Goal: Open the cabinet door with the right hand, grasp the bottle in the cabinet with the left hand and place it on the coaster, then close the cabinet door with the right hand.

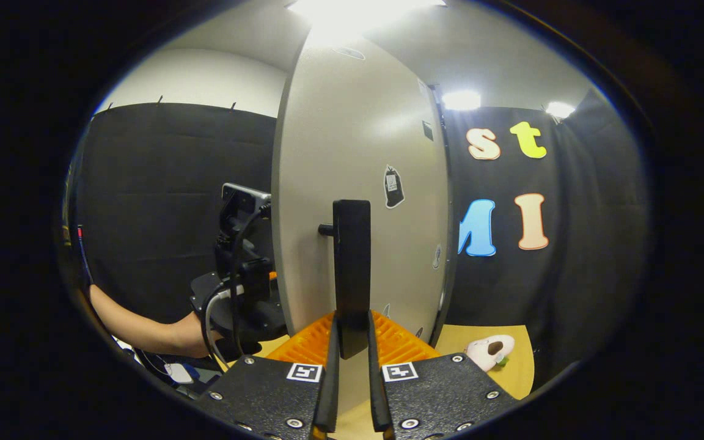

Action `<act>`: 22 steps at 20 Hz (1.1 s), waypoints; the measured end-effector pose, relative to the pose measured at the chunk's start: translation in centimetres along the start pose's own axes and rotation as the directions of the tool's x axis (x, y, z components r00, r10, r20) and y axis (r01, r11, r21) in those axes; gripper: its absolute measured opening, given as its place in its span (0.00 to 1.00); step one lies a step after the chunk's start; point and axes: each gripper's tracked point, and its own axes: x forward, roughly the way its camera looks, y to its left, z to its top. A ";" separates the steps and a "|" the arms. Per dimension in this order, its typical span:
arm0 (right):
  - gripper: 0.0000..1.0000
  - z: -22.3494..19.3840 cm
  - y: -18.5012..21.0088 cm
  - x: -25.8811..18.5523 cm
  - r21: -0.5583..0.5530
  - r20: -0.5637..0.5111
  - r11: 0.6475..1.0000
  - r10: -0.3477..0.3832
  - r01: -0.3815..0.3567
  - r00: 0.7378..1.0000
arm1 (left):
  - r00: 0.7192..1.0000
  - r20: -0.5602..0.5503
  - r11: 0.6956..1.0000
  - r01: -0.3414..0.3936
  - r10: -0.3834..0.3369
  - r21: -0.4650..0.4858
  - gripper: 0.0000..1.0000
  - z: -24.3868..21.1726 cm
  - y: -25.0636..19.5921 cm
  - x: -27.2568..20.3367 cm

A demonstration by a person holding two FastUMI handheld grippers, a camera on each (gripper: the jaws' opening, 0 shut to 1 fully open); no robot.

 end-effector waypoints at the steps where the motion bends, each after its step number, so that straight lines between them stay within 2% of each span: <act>1: 0.22 -0.1 -0.5 -0.6 -0.017 -0.002 0.999 -0.031 0.031 1.000 | 1.000 0.001 1.000 0.010 -0.010 0.002 0.91 0.2 -0.4 0.9; 2: 0.21 -0.3 -1.0 -1.0 -0.047 -0.008 0.997 -0.063 0.062 0.998 | 1.000 0.002 1.000 0.011 -0.011 0.008 0.86 0.3 -0.8 1.9; 3: 0.21 -0.4 -1.6 -1.4 -0.074 -0.013 0.993 -0.096 0.095 0.995 | 1.000 0.003 1.000 0.007 -0.007 0.015 0.91 0.3 -0.9 2.9; 4: 0.21 -0.6 -2.2 -1.6 -0.084 -0.013 0.988 -0.131 0.130 0.991 | 1.000 0.006 1.000 0.006 -0.006 0.020 0.90 0.2 -1.0 3.9; 5: 0.22 -0.7 -2.7 -2.0 -0.078 -0.011 0.984 -0.161 0.159 0.987 | 1.000 0.010 1.000 0.004 -0.004 0.022 0.90 0.1 -1.2 4.9; 6: 0.22 -1.1 -3.4 -2.3 -0.060 -0.010 0.981 -0.186 0.185 0.983 | 1.000 0.009 1.000 0.000 0.000 0.023 0.86 0.1 -1.2 5.7; 8: 0.22 -1.2 -4.3 -2.7 -0.026 -0.009 0.974 -0.227 0.227 0.974 | 1.000 0.009 0.999 -0.011 0.010 0.030 0.86 -0.4 -1.0 7.7; 9: 0.22 -1.2 -4.7 -2.9 -0.021 -0.010 0.970 -0.243 0.243 0.970 | 1.000 0.007 0.999 -0.019 0.019 0.036 0.82 -0.7 -0.6 8.5; 12: 0.25 -1.1 -5.6 -4.1 -0.002 -0.003 0.955 -0.296 0.296 0.955 | 1.000 0.012 0.999 -0.028 0.028 0.041 0.90 -0.9 -0.3 11.1; 14: 0.29 -1.3 -6.8 -4.2 0.019 -0.006 0.943 -0.332 0.332 0.943 | 0.999 0.012 0.999 -0.037 0.036 0.035 0.90 -1.3 -0.2 12.9; 15: 0.29 -1.3 -7.6 -4.4 0.017 -0.002 0.933 -0.360 0.360 0.933 | 0.999 0.011 0.999 -0.037 0.037 0.034 0.86 -1.5 -0.2 13.6; 16: 0.26 -1.1 -8.4 -4.6 0.016 0.003 0.922 -0.387 0.387 0.922 | 0.999 0.015 0.999 -0.038 0.037 0.037 0.86 -1.5 -0.2 14.4; 18: 0.34 -1.1 -9.8 -5.0 0.034 0.004 0.900 -0.434 0.434 0.901 | 0.999 0.016 0.998 -0.042 0.041 0.042 0.86 -1.9 -0.2 16.3; 19: 0.42 -1.1 -10.3 -5.1 0.056 0.007 0.893 -0.448 0.447 0.894 | 0.999 0.012 0.998 -0.049 0.049 0.032 0.86 -2.3 0.0 17.3; 20: 0.46 -0.9 -10.5 -5.2 0.080 0.013 0.887 -0.457 0.454 0.889 | 0.998 0.001 0.998 -0.058 0.058 0.016 0.81 -2.7 0.3 18.0; 21: 0.58 -0.7 -10.6 -5.0 0.096 0.020 0.885 -0.459 0.456 0.888 | 0.998 -0.010 0.998 -0.066 0.066 -0.003 0.81 -3.0 0.6 18.7; 22: 0.63 -0.5 -10.6 -5.0 0.098 0.031 0.883 -0.464 0.460 0.885 | 0.997 -0.028 0.997 -0.073 0.072 -0.021 0.81 -3.4 0.8 19.6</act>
